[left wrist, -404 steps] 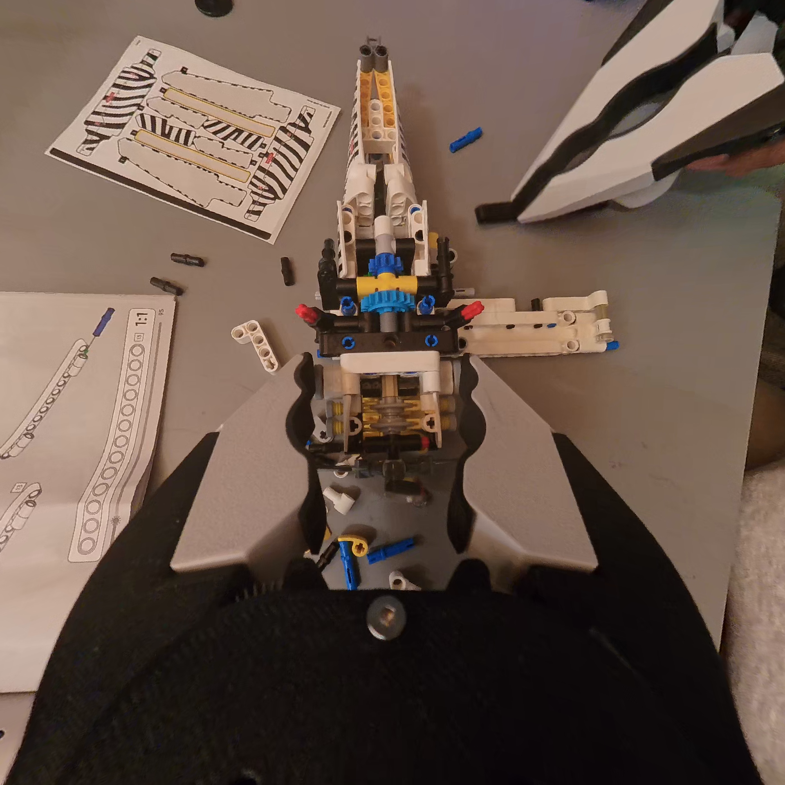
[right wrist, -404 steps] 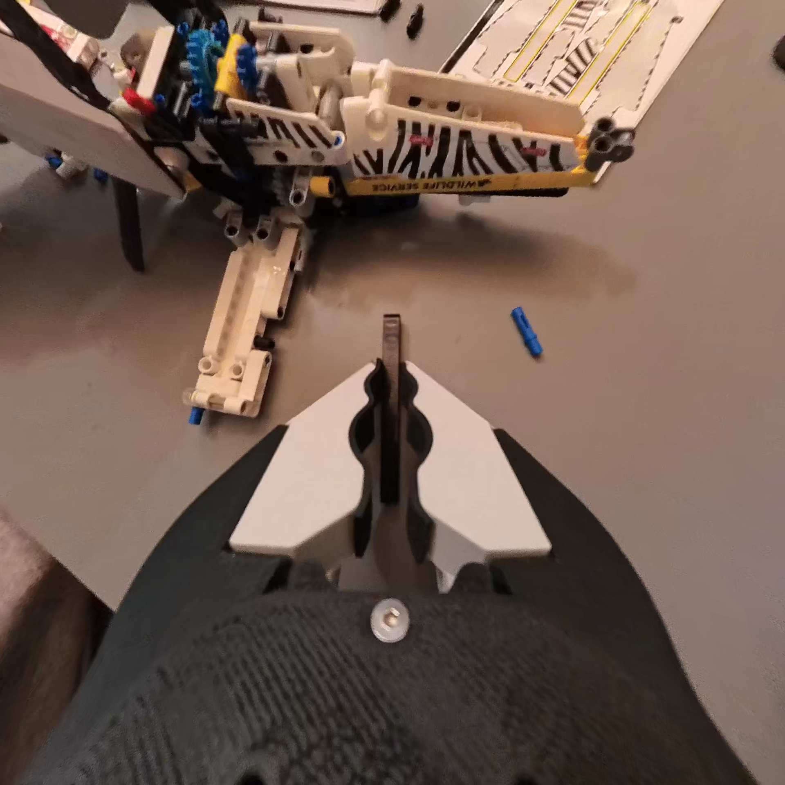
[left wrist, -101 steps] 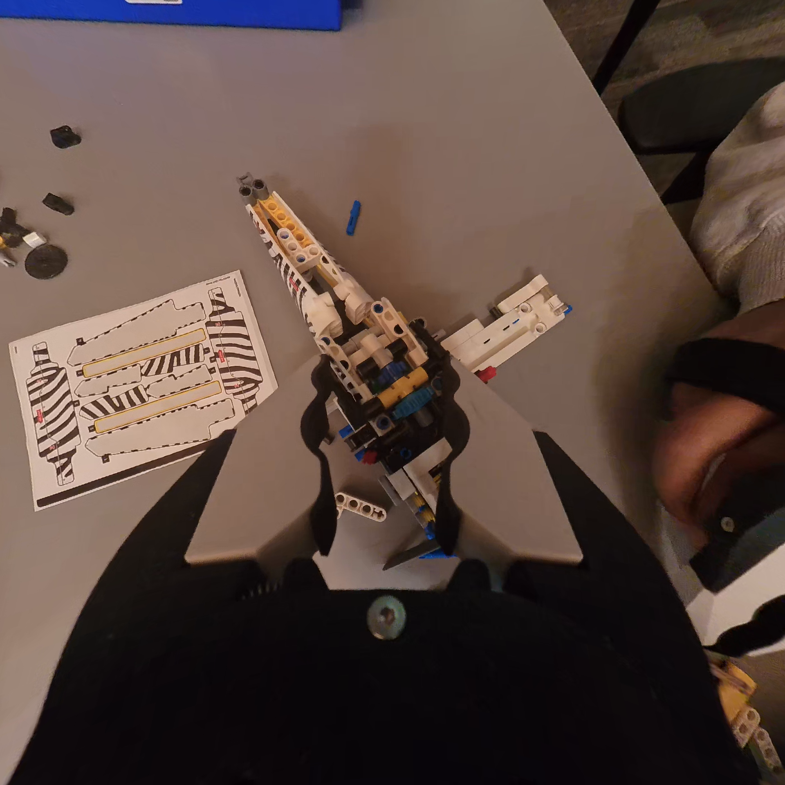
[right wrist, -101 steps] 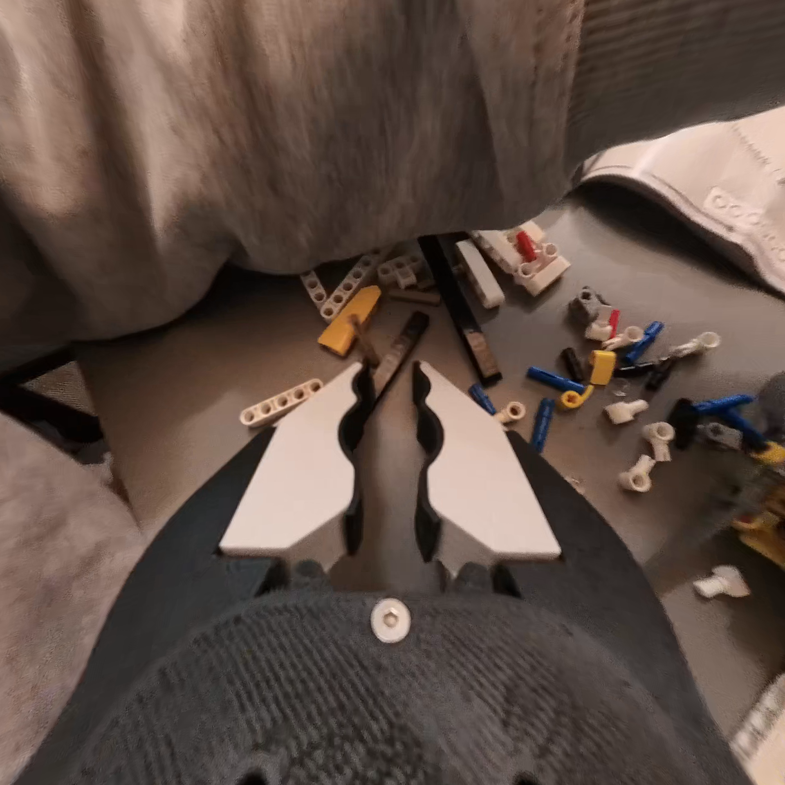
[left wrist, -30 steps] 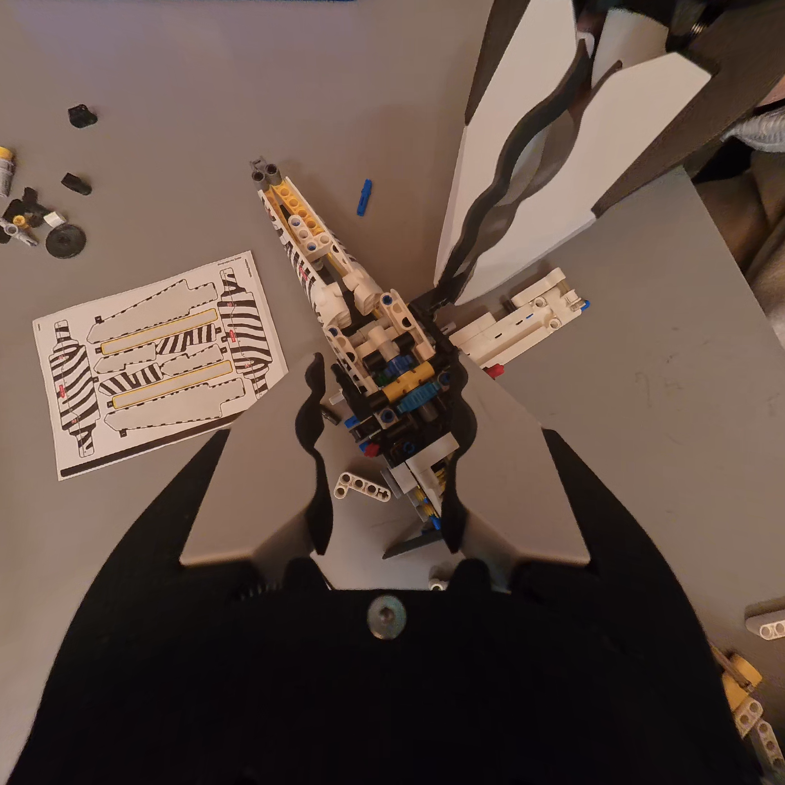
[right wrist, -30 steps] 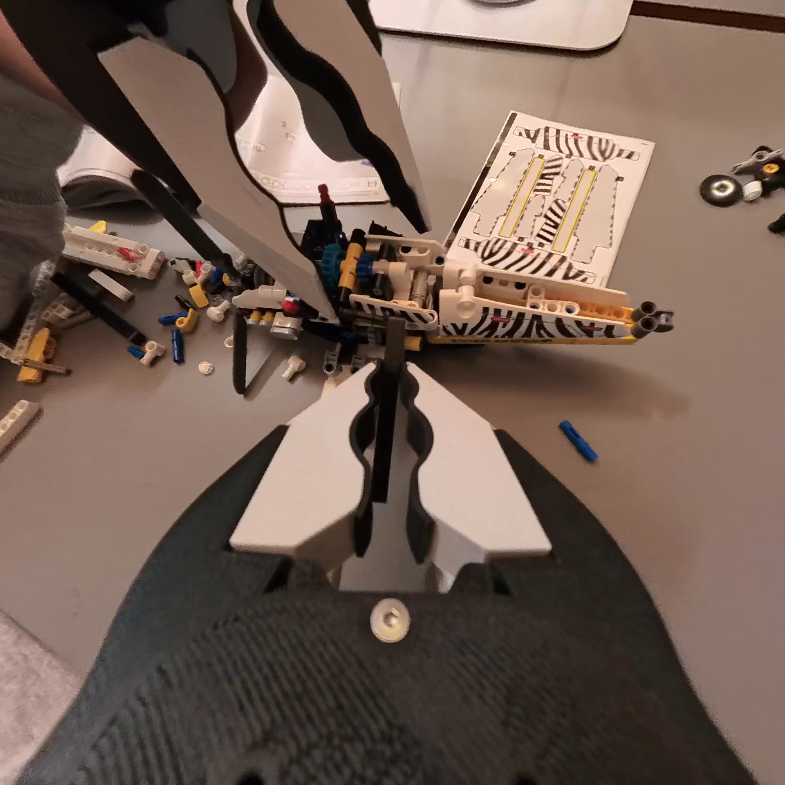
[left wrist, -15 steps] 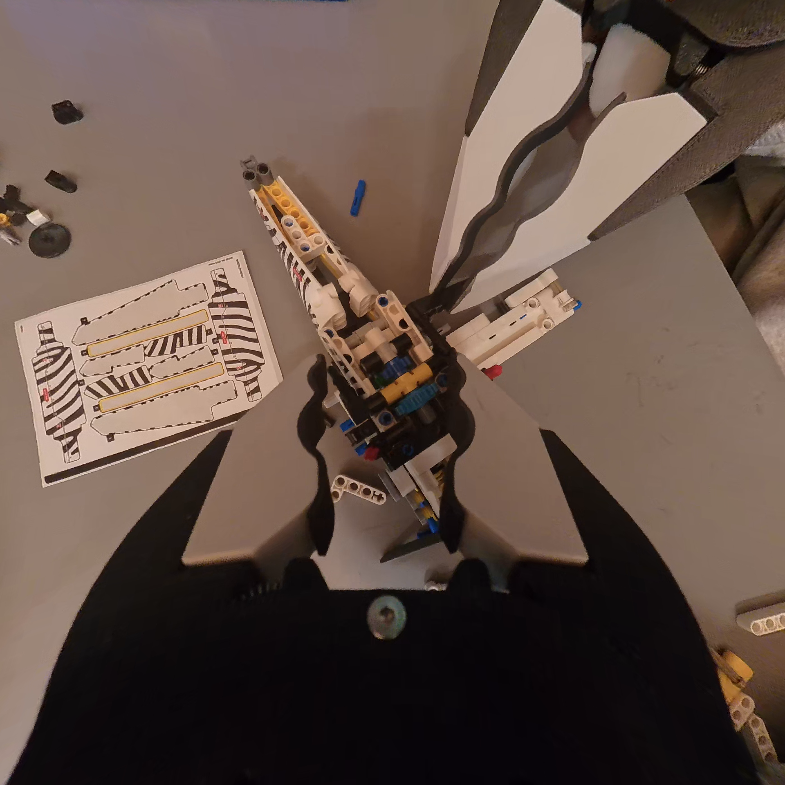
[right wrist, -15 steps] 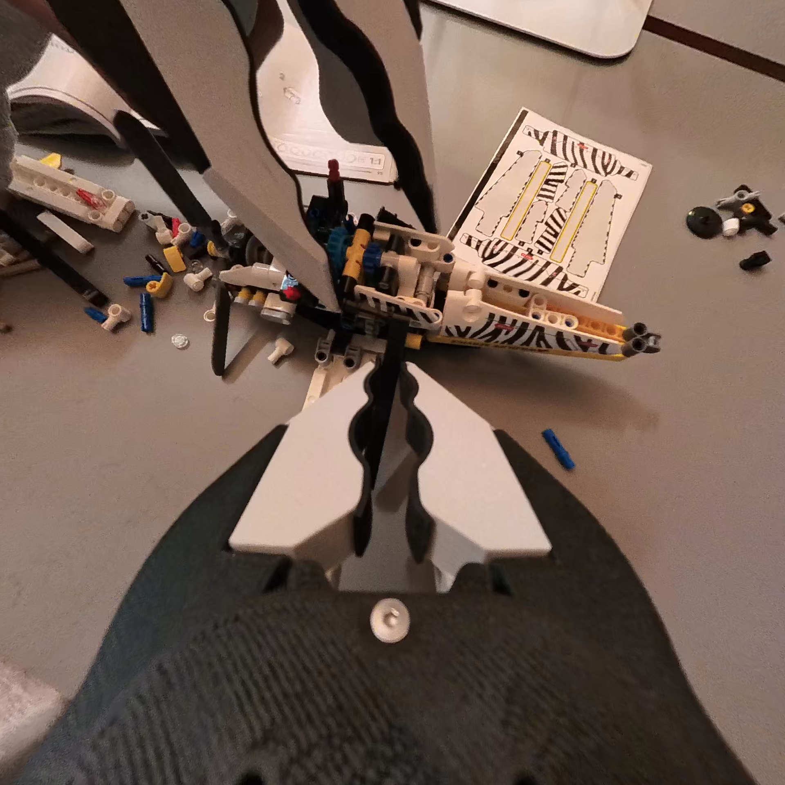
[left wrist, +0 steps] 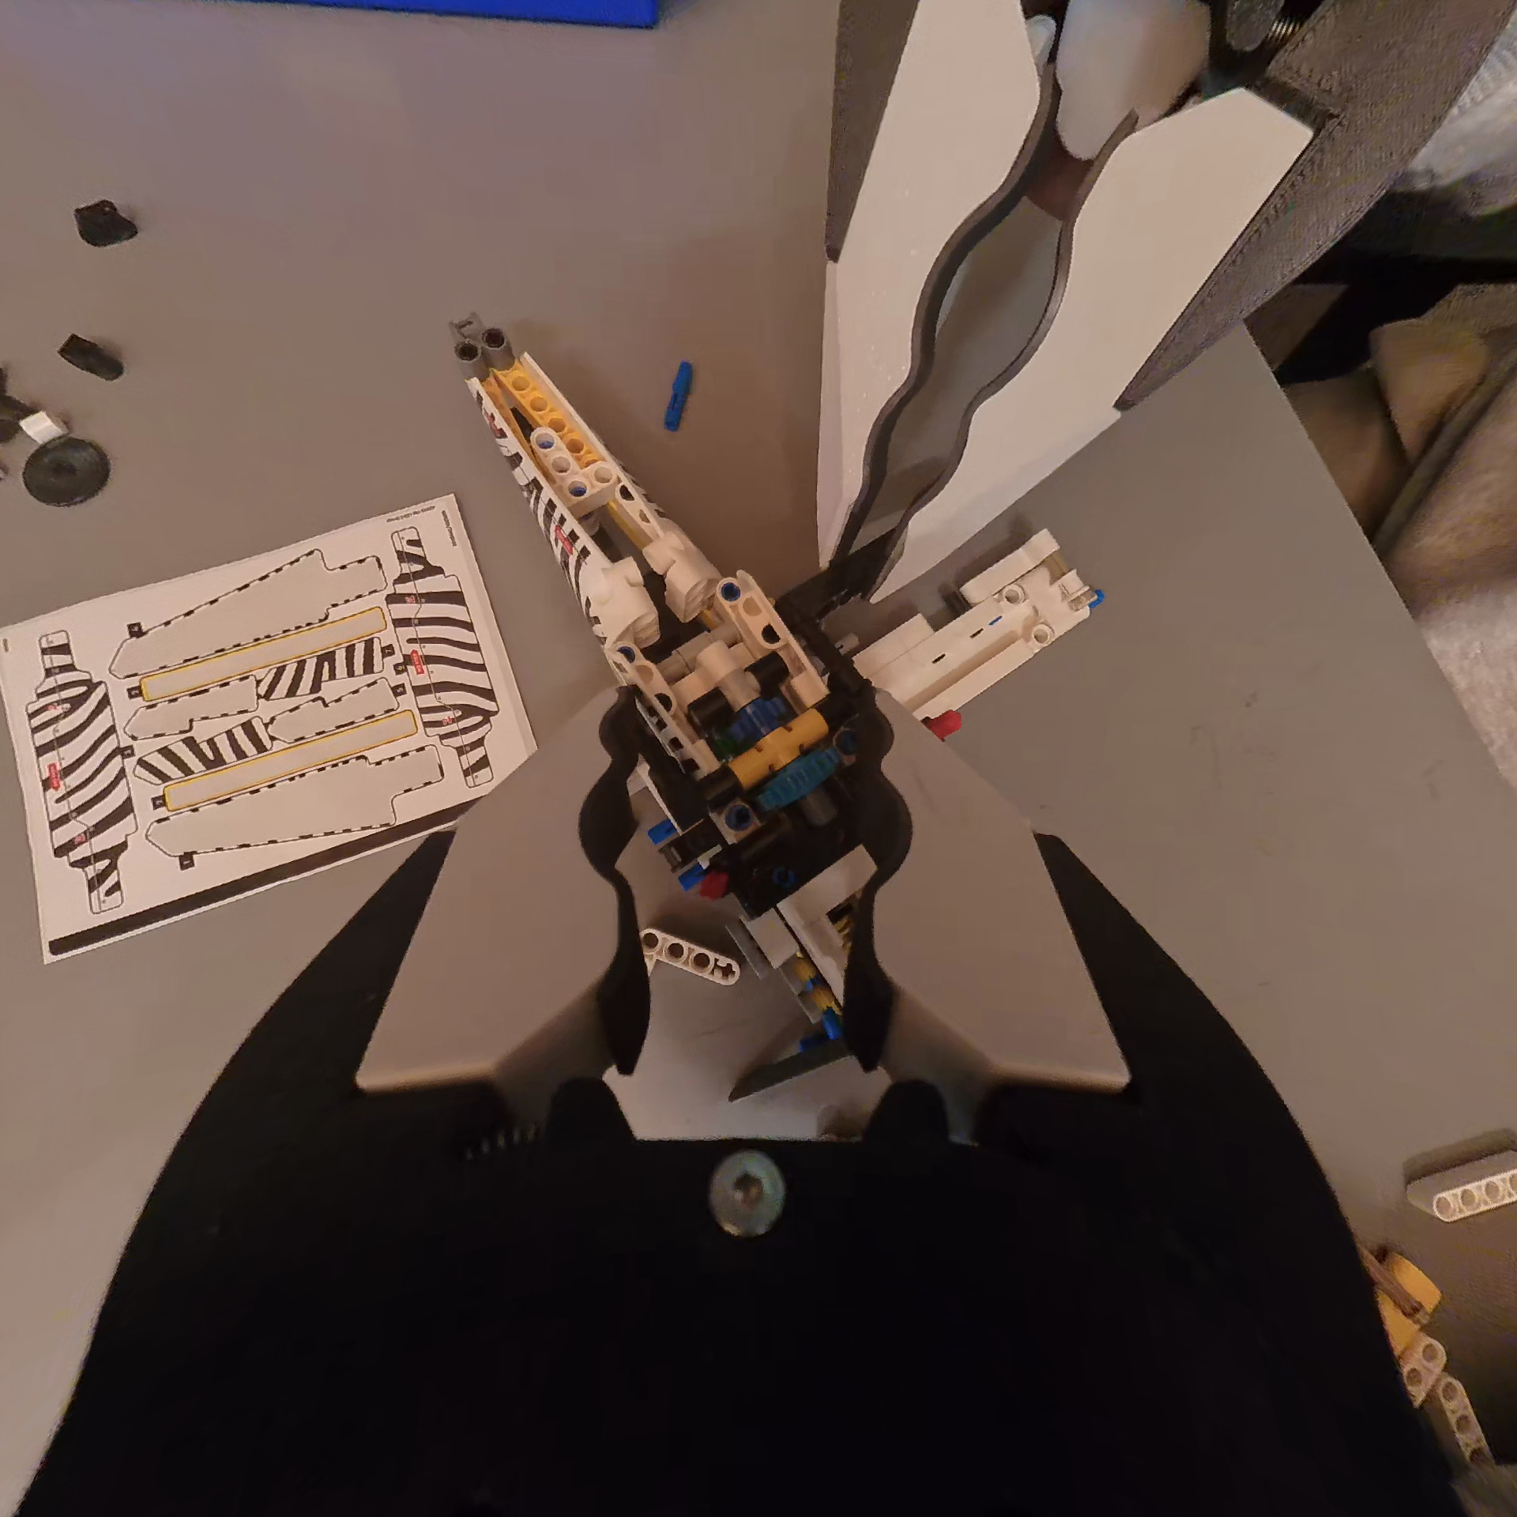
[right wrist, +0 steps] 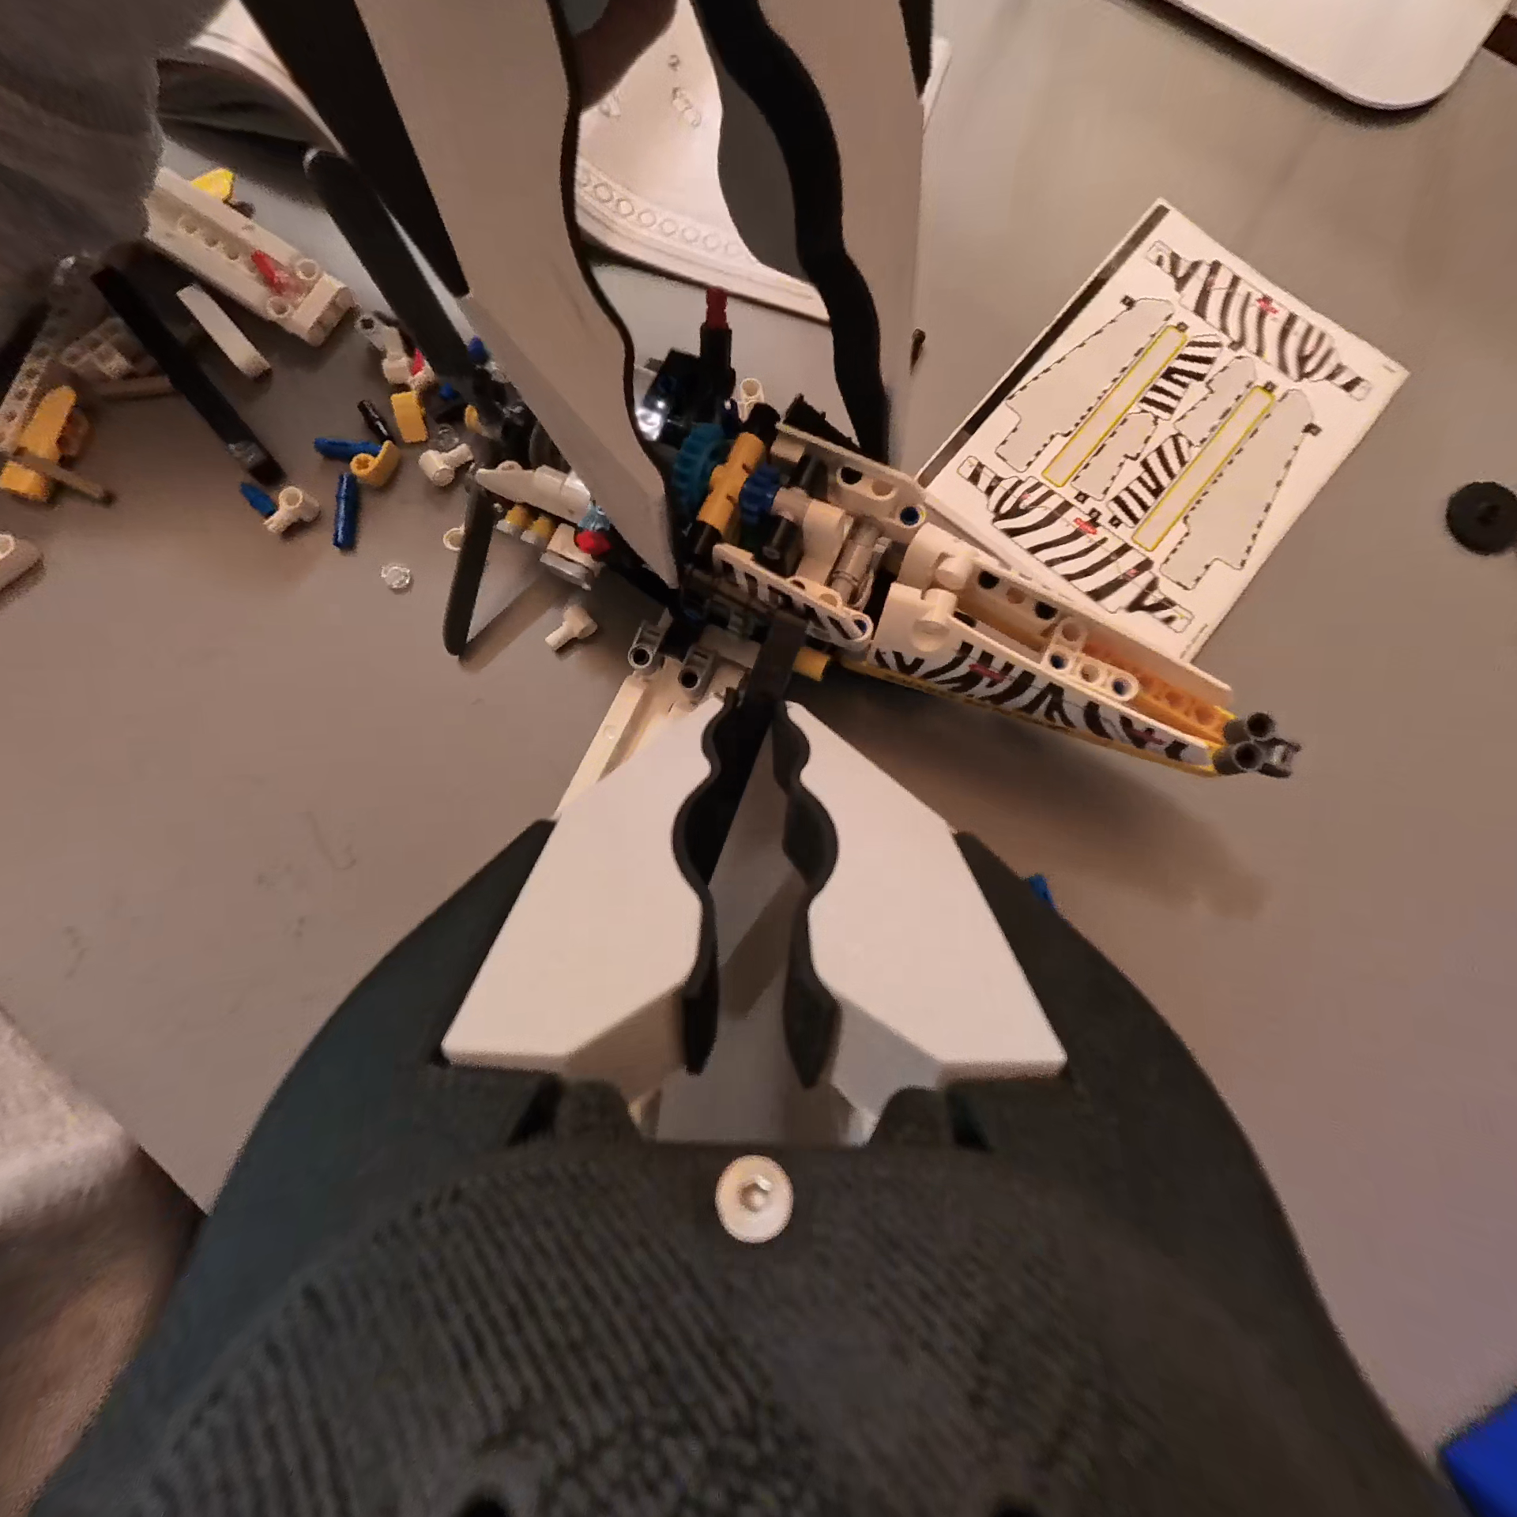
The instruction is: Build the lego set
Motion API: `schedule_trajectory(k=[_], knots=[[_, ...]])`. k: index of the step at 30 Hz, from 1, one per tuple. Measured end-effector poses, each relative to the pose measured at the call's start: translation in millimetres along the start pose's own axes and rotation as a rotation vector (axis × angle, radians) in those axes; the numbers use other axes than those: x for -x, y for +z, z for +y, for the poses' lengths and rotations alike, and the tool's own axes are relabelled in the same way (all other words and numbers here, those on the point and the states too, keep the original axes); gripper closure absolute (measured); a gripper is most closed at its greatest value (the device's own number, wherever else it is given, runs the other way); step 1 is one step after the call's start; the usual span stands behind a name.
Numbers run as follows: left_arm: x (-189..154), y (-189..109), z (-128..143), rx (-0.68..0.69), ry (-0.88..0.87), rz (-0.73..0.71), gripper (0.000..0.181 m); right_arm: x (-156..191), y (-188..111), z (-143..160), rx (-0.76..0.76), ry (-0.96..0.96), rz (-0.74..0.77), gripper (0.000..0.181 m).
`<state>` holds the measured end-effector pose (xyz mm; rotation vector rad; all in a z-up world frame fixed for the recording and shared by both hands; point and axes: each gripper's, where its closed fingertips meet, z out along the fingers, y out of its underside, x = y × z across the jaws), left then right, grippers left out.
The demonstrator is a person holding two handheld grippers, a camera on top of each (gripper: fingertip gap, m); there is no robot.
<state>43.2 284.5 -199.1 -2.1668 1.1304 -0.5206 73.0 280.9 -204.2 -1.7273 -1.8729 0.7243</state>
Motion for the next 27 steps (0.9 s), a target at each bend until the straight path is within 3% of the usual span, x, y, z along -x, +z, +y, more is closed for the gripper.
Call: schedule_trajectory(k=[8, 13, 22, 27], knots=[[-0.5, 0.5, -0.5, -0.002, 0.003, 0.006, 0.129, 2.4, 0.0, 0.6, 0.102, -0.081, -0.002, 0.174], [-0.1, 0.5, -0.7, -0.017, 0.0, 0.017, 0.129, 2.7, -0.6, -0.7, 0.094, -0.097, -0.021, 0.175], [-0.3, 0.2, -0.3, -0.02, -0.005, 0.023, 0.129, 2.4, -8.9, -12.6, 0.026, -0.367, 0.041, 0.175], [-0.3, 0.1, -0.5, -0.007, 0.003, 0.007, 0.129, -3.2, -7.0, -5.7, 0.046, -0.327, 0.026, 0.174]])
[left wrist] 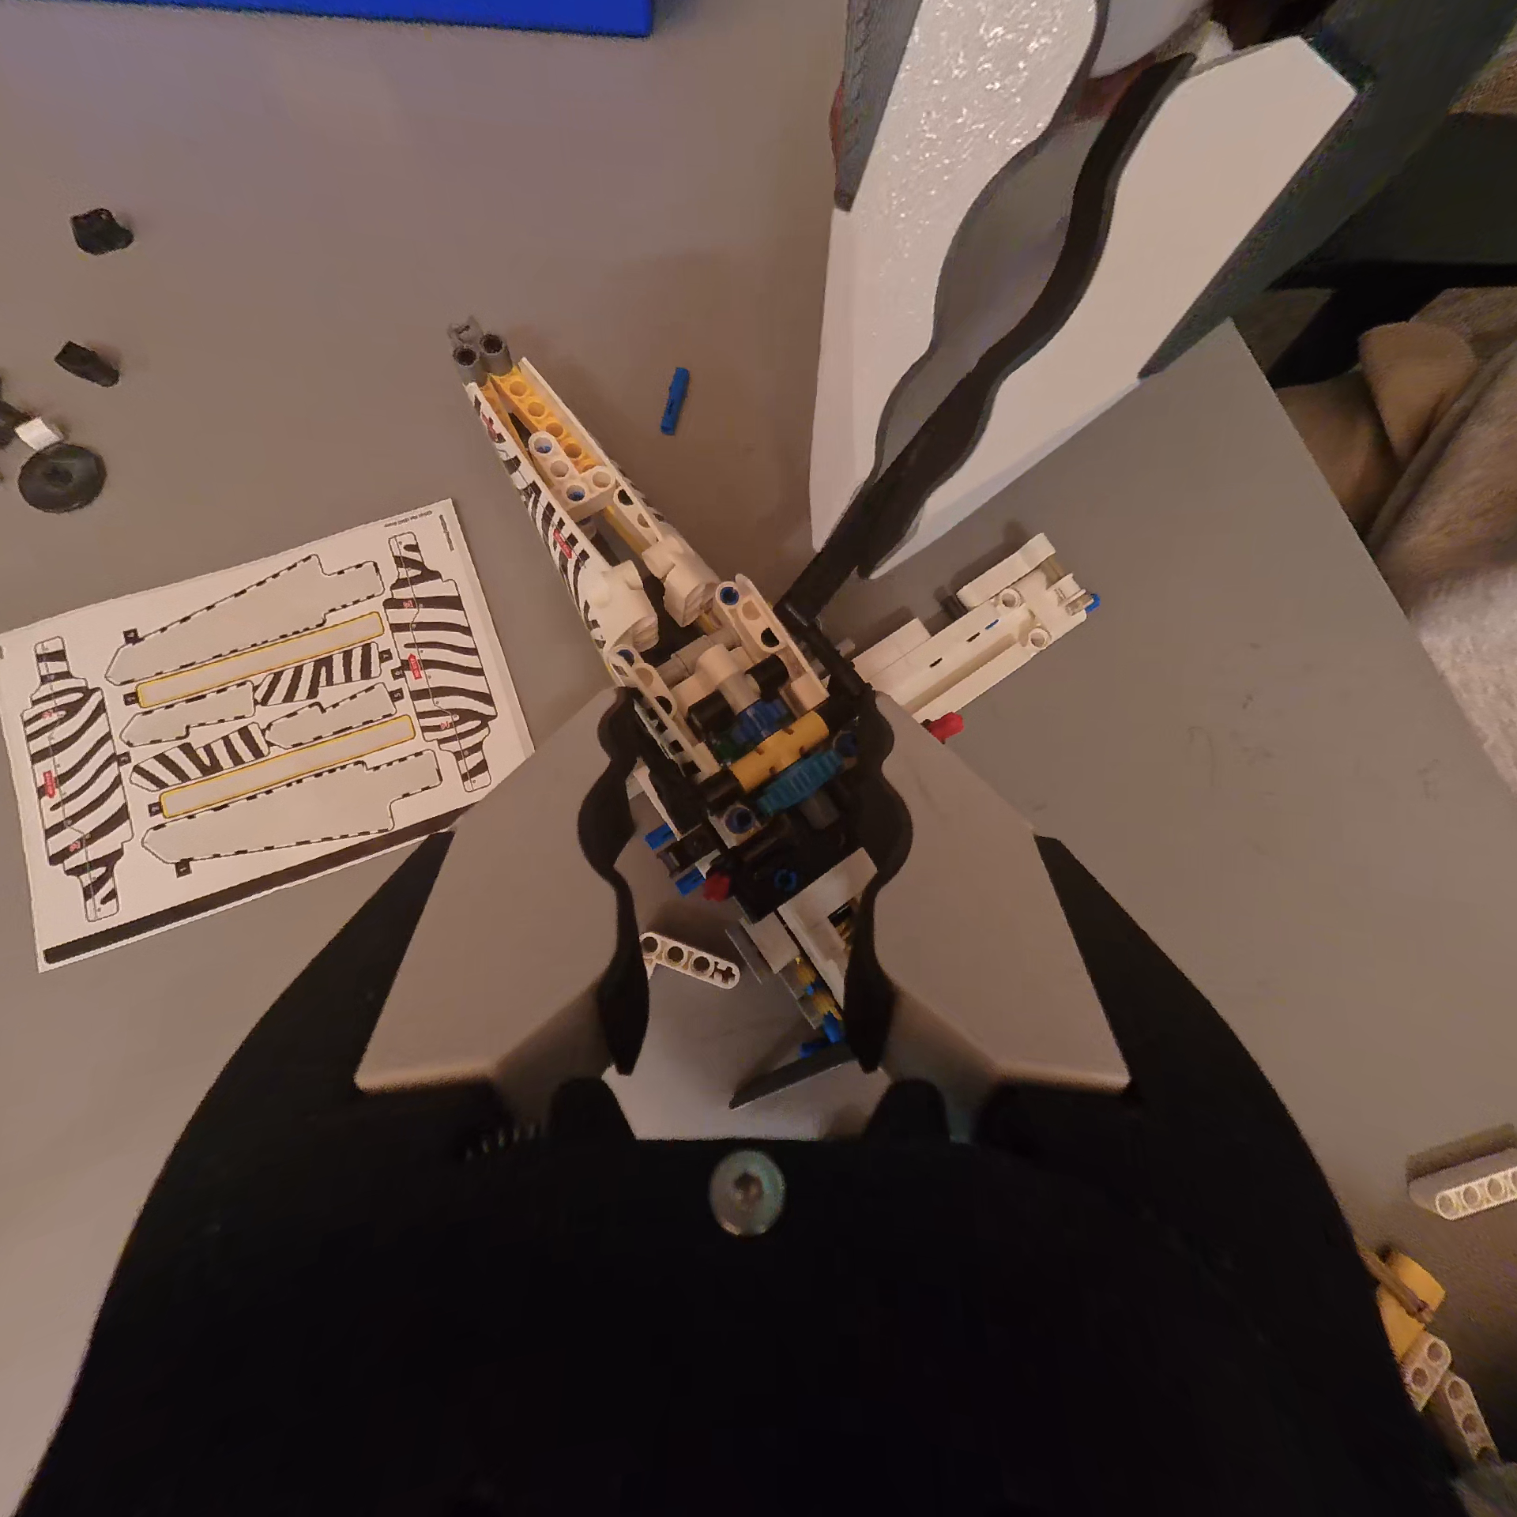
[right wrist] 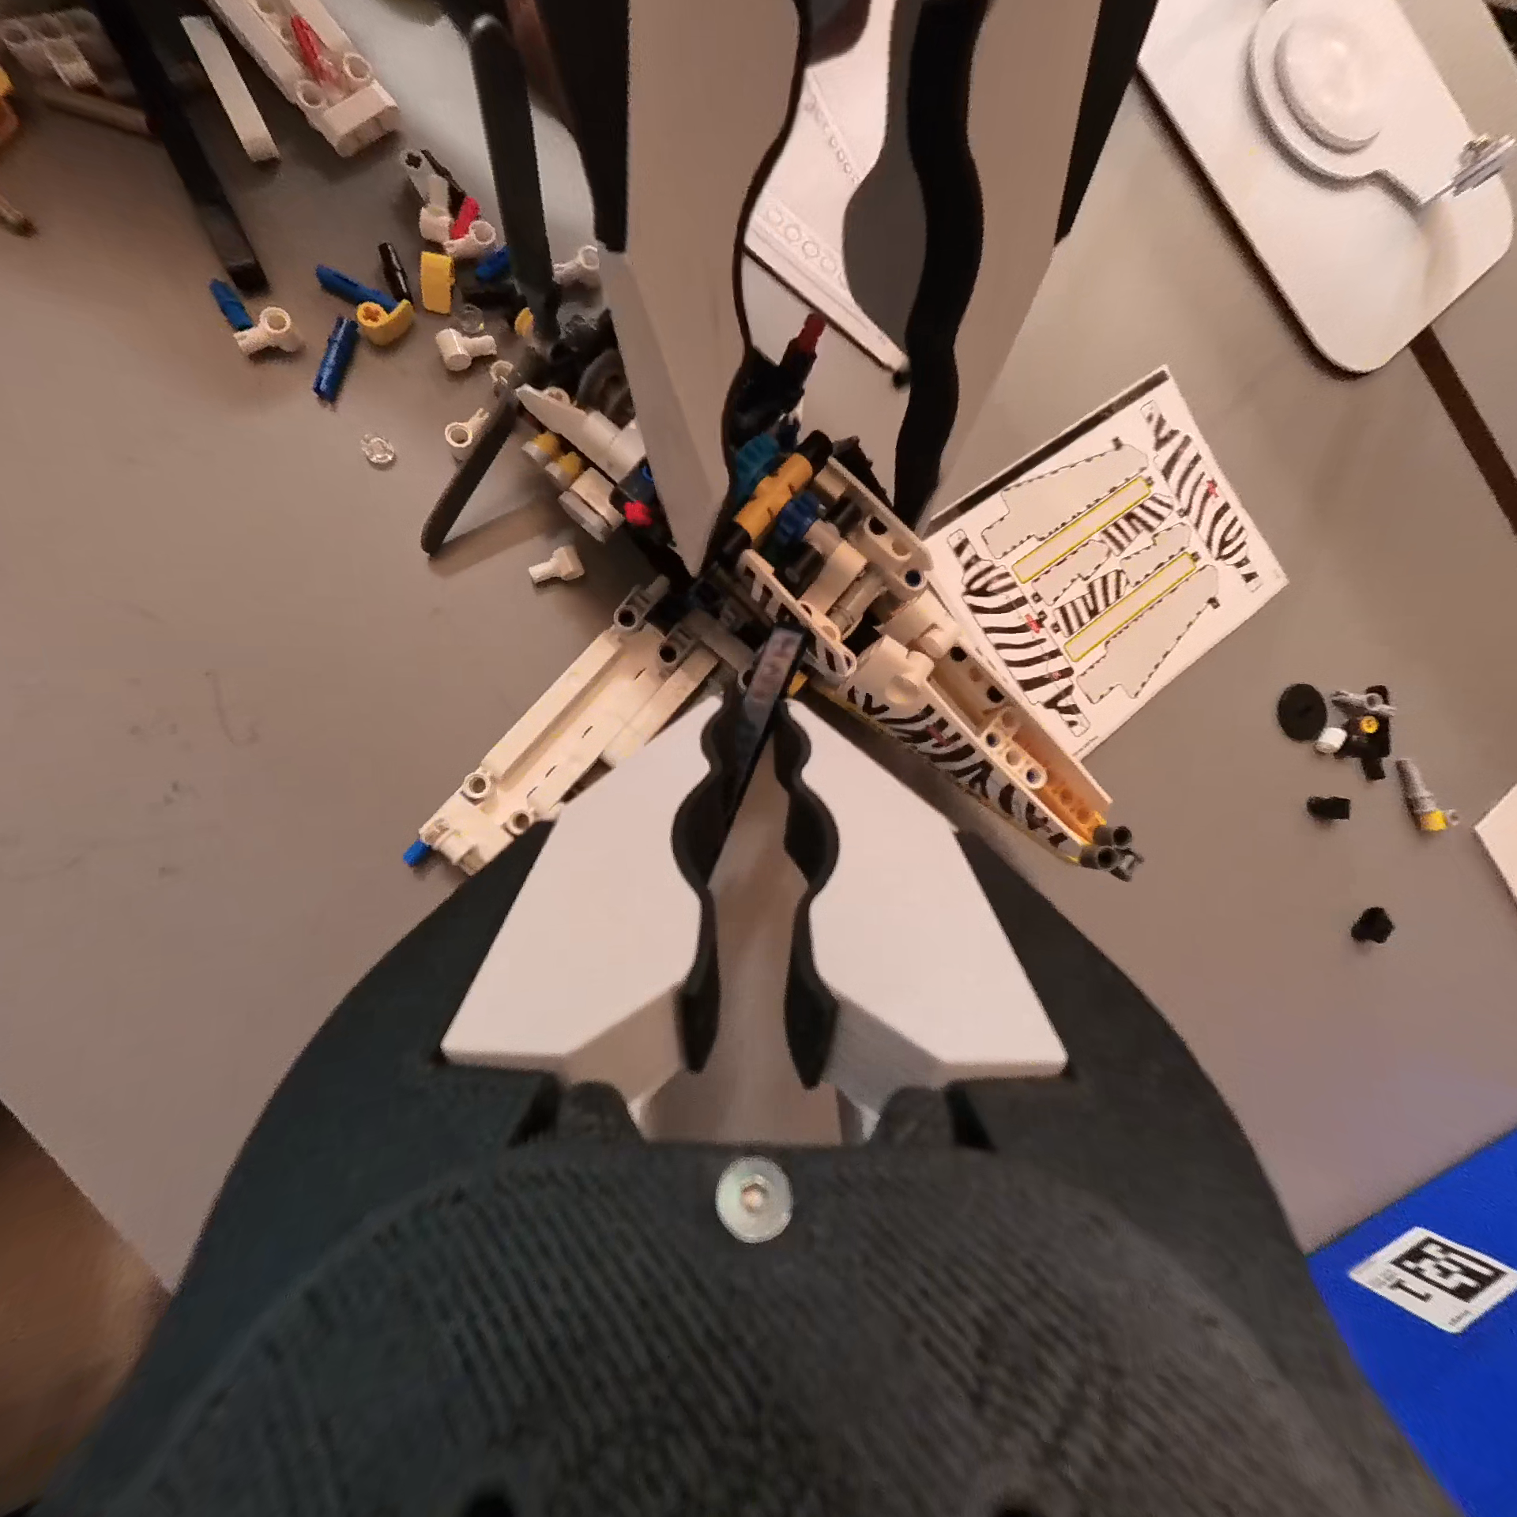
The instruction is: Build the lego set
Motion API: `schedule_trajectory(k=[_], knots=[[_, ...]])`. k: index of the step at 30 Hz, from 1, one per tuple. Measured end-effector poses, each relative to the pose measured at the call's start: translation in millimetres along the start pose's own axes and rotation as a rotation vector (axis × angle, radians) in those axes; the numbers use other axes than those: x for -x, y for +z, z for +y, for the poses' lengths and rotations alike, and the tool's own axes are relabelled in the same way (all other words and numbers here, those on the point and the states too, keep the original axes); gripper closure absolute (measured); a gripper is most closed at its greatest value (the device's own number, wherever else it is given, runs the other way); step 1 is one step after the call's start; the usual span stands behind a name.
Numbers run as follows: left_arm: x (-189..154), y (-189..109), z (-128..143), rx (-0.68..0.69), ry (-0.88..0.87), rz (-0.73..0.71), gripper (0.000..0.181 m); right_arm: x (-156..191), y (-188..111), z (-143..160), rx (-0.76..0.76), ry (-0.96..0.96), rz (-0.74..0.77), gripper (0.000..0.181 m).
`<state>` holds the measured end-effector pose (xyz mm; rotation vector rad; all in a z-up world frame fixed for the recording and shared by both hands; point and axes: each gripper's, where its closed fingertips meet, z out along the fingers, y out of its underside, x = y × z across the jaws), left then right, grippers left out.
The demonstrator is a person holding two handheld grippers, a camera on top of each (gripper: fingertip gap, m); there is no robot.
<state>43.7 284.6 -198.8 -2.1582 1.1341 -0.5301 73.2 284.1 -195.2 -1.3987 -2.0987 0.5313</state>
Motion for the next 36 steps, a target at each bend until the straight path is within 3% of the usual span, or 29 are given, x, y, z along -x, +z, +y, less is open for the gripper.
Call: schedule_trajectory(k=[7, 18, 24, 30, 36], knots=[[-3.3, 5.3, -3.6, -0.02, -0.005, 0.01, 0.127, -0.5, 2.2, 13.7, -0.042, 0.223, -0.026, 0.174], [-9.9, 9.7, -7.8, -0.005, 0.013, 0.014, 0.127, 10.5, -2.0, 16.5, -0.186, 0.363, -0.074, 0.174], [-9.7, 9.5, -7.6, -0.012, 0.007, 0.021, 0.127, 11.3, -2.8, 13.6, -0.193, 0.351, -0.088, 0.173], [-10.7, 9.9, -8.0, -0.003, 0.03, 0.012, 0.127, 16.1, -3.8, 12.2, -0.178, 0.432, -0.193, 0.174], [-10.3, 9.3, -7.8, -0.014, 0.018, 0.025, 0.128, 16.5, -1.8, 11.5, -0.135, 0.362, -0.164, 0.174]])
